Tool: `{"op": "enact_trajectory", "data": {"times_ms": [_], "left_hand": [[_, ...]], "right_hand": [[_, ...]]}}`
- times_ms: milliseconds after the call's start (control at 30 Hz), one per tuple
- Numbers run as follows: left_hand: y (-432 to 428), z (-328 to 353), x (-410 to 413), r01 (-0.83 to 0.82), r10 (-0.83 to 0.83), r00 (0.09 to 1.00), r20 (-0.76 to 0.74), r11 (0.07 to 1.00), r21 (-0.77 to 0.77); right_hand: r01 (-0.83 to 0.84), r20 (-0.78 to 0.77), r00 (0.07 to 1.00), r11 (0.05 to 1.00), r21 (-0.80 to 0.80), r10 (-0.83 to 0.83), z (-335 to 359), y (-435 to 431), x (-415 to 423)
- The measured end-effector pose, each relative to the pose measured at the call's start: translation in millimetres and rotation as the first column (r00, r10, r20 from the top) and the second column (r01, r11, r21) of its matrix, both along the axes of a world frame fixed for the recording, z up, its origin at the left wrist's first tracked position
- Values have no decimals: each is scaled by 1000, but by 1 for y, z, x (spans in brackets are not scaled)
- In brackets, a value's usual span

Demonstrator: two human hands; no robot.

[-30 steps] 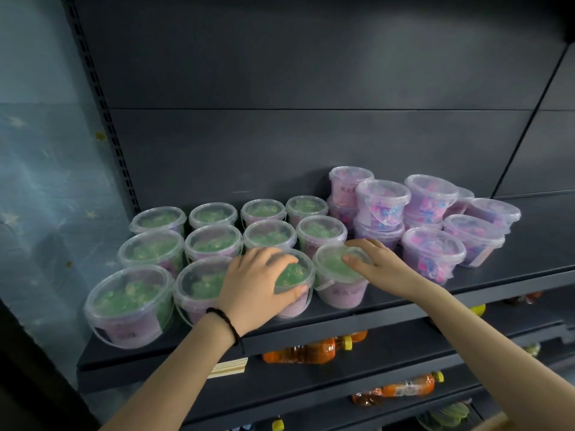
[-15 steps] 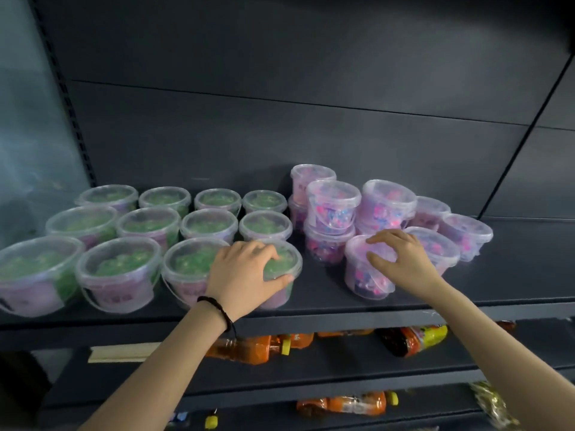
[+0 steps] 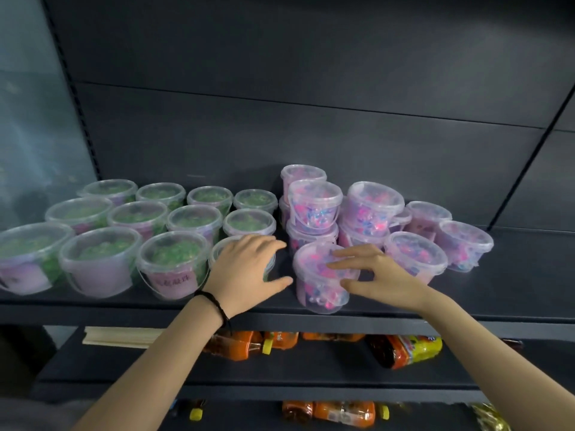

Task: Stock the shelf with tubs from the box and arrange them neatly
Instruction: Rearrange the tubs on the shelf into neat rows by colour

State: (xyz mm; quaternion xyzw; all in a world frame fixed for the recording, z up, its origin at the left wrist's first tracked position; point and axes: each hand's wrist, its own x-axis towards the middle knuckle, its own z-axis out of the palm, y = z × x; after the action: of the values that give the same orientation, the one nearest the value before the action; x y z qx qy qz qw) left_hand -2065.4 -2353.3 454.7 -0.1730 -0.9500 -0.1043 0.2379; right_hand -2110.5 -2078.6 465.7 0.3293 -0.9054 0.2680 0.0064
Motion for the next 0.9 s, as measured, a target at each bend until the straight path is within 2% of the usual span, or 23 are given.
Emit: {"op": "enact_trajectory", "data": {"times_ms": [100,167,233,333,467,567,633,733,833,900], "left_hand": [[7,9,-7,166,-157,975,158,985,-48],[8,13,-15,220,-196,958,210,970,-99],[9,14,-20,235,-213,949,231,969,-72],[19,7,-22,195,-189,975,120,980,-41],[47,-4,-20,19,-31,994,-103,994,-111],[56,-8,-21,-13,-2,990,-142,994,-106],[48,-6,-21,78,-85,992,-92,994,-73],[31,4,-22,218,-219,972,86,976,17],[23,8,-24,260,-278,933,228,960,107],[22,8,-27,251,-286,916,283,956,154]], "right_hand": [[-109,102,989,994,-19,110,0,-2,-5],[-105,85,990,993,-46,109,-1,-2,-8],[-73,14,997,995,-70,74,-6,1,-12],[-27,-59,998,994,-110,20,-15,2,-12],[17,-43,999,990,-143,-24,-26,-9,-9],[12,19,1000,980,-200,-9,-26,-10,-14],[16,54,999,979,-205,-5,-22,-5,-21],[1,102,995,976,-218,22,-19,6,-30],[-11,118,992,974,-228,39,-20,10,-34],[-26,47,998,976,-215,37,-22,10,-33]]}}
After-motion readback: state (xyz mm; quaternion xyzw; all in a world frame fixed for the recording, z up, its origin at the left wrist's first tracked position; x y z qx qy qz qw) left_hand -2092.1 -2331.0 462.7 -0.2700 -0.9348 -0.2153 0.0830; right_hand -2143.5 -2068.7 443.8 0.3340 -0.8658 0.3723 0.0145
